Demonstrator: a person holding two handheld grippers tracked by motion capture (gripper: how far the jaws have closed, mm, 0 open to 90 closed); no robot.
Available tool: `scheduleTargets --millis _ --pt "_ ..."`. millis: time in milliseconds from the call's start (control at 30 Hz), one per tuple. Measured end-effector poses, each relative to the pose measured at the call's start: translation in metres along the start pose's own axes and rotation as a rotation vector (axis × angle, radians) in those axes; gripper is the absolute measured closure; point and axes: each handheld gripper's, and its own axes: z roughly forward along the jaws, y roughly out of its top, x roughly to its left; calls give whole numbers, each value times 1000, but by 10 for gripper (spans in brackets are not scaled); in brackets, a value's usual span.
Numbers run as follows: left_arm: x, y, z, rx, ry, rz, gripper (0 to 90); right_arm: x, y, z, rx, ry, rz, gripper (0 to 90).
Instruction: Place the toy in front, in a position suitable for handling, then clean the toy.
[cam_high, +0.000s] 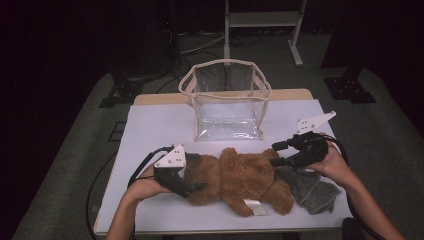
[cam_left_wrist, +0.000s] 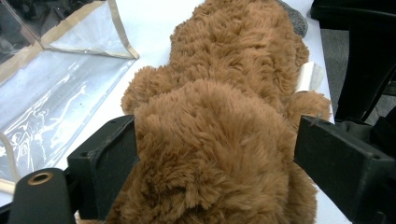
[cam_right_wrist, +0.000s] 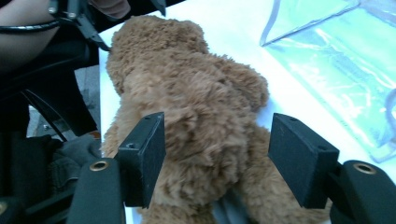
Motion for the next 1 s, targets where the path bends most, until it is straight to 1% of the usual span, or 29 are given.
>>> scheduleTargets --millis 100,200,300,400,467,733,800,867,900,1000 --pt "1 2 -3 -1 -1 7 109 -4 7 -2 6 -10 0 348" --pt "2 2 -4 -3 5 -2 101 -10 14 -3 18 -15 4 348" --pt "2 0 -6 1 7 0 100 -13 23 -3 40 -28 -3 348" --pt "2 -1 -8 4 14 -10 96 -17 33 -1 60 -37 -12 346" --pt "2 -1 -11 6 17 -3 95 -20 42 0 74 -40 -22 346" --pt "2 0 -18 -5 32 2 91 -25 74 10 118 -43 -61 346" --pt "2 -1 -19 -7 45 7 91 -27 81 13 122 -43 -67 348" --pt "3 -1 -21 -19 52 -2 91 -28 87 16 127 -43 -76 348" --pt "3 -1 -21 -21 49 -3 91 -28 89 17 127 -40 -81 348" --pt "4 -1 -23 -20 48 0 91 -28 93 21 129 -34 -88 348"
